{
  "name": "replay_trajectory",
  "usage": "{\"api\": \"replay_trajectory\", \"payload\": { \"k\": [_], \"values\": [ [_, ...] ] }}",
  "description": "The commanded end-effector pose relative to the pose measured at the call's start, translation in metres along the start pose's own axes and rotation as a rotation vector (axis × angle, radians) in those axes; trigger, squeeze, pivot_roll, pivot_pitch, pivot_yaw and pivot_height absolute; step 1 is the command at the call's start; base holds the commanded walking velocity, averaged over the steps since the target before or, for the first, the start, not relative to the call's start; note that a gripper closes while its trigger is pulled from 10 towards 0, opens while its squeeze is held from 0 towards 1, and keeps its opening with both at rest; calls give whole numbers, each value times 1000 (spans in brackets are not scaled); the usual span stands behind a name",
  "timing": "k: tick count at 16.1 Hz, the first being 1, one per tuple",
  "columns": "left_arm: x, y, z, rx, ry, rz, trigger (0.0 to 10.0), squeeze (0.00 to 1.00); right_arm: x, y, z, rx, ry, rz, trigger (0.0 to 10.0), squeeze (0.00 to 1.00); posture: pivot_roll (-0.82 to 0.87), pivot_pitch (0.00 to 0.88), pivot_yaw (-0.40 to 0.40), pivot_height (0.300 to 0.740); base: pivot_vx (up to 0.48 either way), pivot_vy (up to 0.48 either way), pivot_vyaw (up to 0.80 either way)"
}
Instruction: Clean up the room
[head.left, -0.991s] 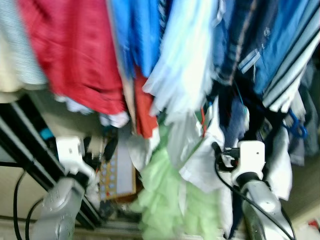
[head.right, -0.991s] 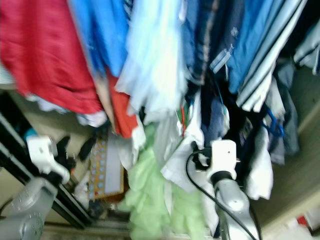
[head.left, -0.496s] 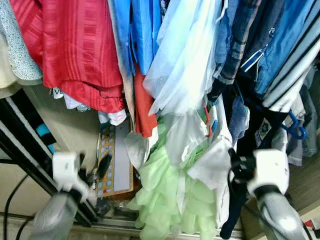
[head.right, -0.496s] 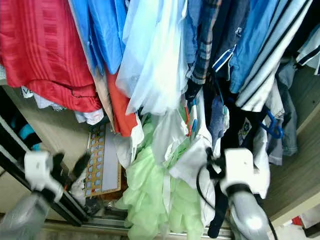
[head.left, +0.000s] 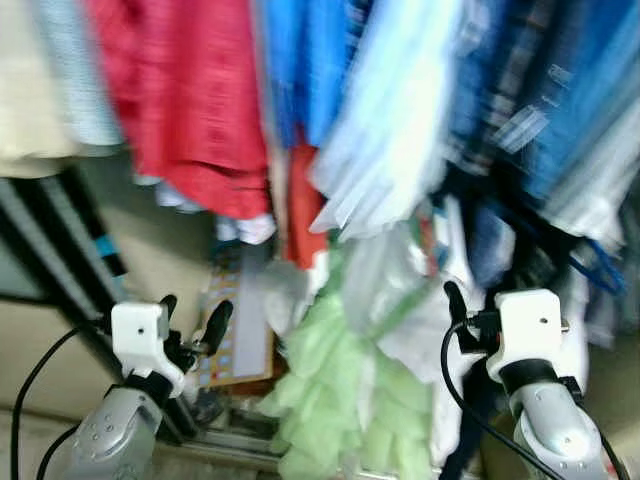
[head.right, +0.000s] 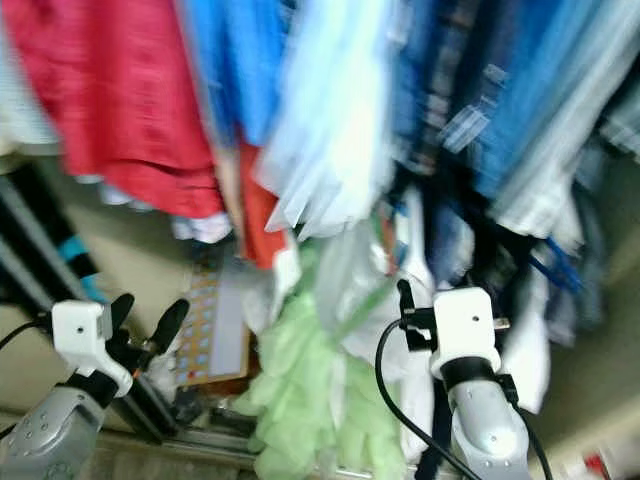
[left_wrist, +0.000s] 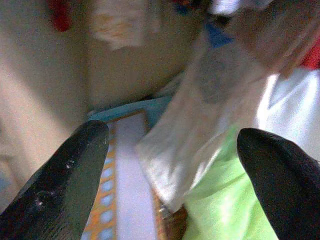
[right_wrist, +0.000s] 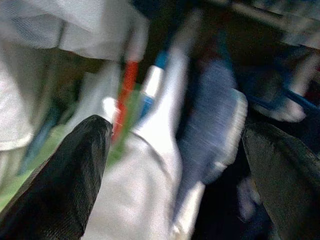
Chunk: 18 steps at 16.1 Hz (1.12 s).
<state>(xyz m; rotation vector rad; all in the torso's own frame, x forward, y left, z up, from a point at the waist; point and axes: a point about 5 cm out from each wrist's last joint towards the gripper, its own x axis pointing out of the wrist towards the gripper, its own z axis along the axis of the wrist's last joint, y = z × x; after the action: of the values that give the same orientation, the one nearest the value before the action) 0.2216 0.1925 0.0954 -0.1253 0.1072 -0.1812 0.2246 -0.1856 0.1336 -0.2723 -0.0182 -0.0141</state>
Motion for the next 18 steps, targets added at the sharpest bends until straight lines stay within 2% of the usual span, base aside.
{"api": "replay_trajectory", "payload": {
  "k": [1,2,3,4,5,6,7,10,14,17,18],
  "values": [
    [-1,0,1,86,-2,16,10000,0,3,2,-2,-6,14,17,10000,0,-94,0,-9,740,0,0,800],
    [-2,0,0,123,-2,26,10000,0,5,5,-1,-8,6,29,10000,0,-100,0,-4,740,0,0,800],
    [-4,-2,-4,70,5,22,10000,0,9,9,2,-19,-16,56,10000,0,-104,0,-3,740,0,0,800],
    [-5,-3,-5,69,3,34,10000,0,14,11,4,-18,-28,65,10000,0,-100,0,-5,740,0,0,800],
    [-4,-3,-3,105,-9,102,10000,0,18,12,5,-14,-33,61,10000,0,-97,0,-5,740,0,0,800],
    [-3,-4,-2,106,-5,79,10000,0,19,13,5,-10,-34,61,10000,0,-92,0,-6,740,0,0,800],
    [-3,-8,-2,51,-8,-16,10000,0,18,14,5,-5,-33,63,10000,0,-91,0,-5,740,0,0,800],
    [-5,-2,-5,59,-2,61,10000,0,14,20,1,5,-23,102,10000,0,-96,0,-3,740,0,0,800],
    [-2,-13,-4,-3,-24,45,10000,0,17,26,3,29,-31,129,10000,0,-95,0,-3,740,0,0,800],
    [-2,-14,-5,45,-23,63,10000,0,18,31,1,48,-39,178,10000,0,-69,0,-26,740,0,0,800],
    [-4,-13,-3,48,-32,82,10000,0,21,33,1,55,-35,195,10000,0,-45,0,-47,740,0,0,0]
  ]
}}
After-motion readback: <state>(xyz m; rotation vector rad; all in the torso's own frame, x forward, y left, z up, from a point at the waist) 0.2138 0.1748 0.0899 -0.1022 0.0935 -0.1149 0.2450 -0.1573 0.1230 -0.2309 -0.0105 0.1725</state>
